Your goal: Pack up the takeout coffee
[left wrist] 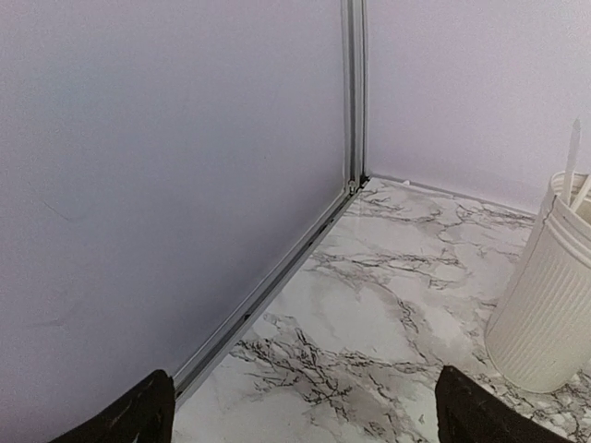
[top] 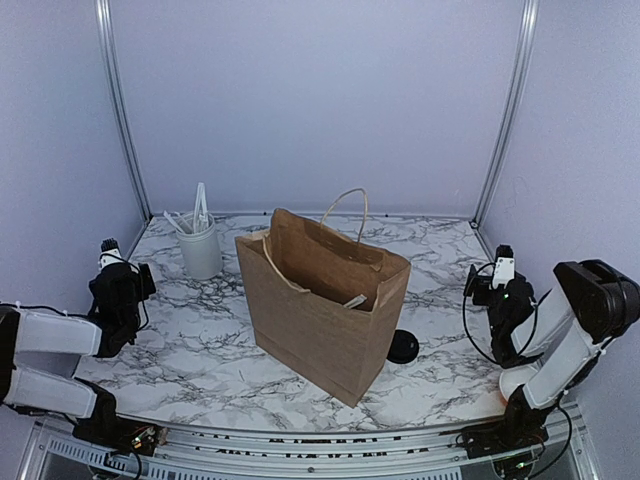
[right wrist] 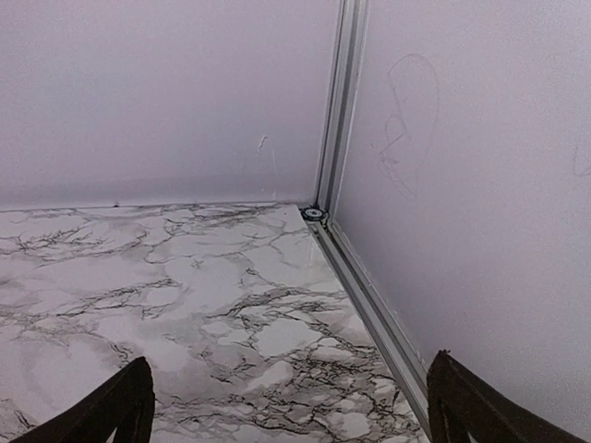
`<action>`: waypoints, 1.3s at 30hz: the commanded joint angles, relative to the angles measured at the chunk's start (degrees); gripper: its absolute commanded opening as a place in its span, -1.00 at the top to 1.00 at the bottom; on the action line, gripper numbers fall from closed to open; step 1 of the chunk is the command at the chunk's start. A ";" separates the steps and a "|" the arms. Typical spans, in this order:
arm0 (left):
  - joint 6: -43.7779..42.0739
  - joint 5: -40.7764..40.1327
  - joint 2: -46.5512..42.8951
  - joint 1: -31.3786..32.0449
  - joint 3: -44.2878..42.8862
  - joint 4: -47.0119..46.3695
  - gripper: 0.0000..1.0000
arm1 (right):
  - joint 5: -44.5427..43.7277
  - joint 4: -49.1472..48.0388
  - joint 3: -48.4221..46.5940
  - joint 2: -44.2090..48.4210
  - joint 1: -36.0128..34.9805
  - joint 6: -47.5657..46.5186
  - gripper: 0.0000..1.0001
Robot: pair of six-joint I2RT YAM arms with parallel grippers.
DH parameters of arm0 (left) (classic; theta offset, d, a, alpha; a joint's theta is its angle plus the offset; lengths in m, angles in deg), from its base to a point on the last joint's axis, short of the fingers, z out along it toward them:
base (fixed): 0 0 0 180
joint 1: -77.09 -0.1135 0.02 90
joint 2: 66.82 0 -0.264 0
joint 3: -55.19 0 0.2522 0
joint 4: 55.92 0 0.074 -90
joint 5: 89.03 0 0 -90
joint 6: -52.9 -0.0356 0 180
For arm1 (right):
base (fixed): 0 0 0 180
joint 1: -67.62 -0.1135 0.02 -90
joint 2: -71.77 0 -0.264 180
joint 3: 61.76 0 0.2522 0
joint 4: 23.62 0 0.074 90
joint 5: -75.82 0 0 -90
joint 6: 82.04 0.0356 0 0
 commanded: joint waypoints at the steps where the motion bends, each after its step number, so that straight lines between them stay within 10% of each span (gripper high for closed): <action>1: -6.11 6.84 5.69 -1.66 1.23 -15.25 -0.98 | 0.87 -1.38 -1.42 0.04 -0.32 -0.64 -0.99; 18: -5.59 32.49 20.53 -13.64 0.96 -30.08 -0.98 | 1.92 -0.26 -1.93 0.14 0.32 -0.14 -0.99; 39: -5.60 33.06 20.18 -13.79 0.95 -29.46 -0.98 | 2.02 -0.23 -1.93 0.07 0.40 -0.23 -0.99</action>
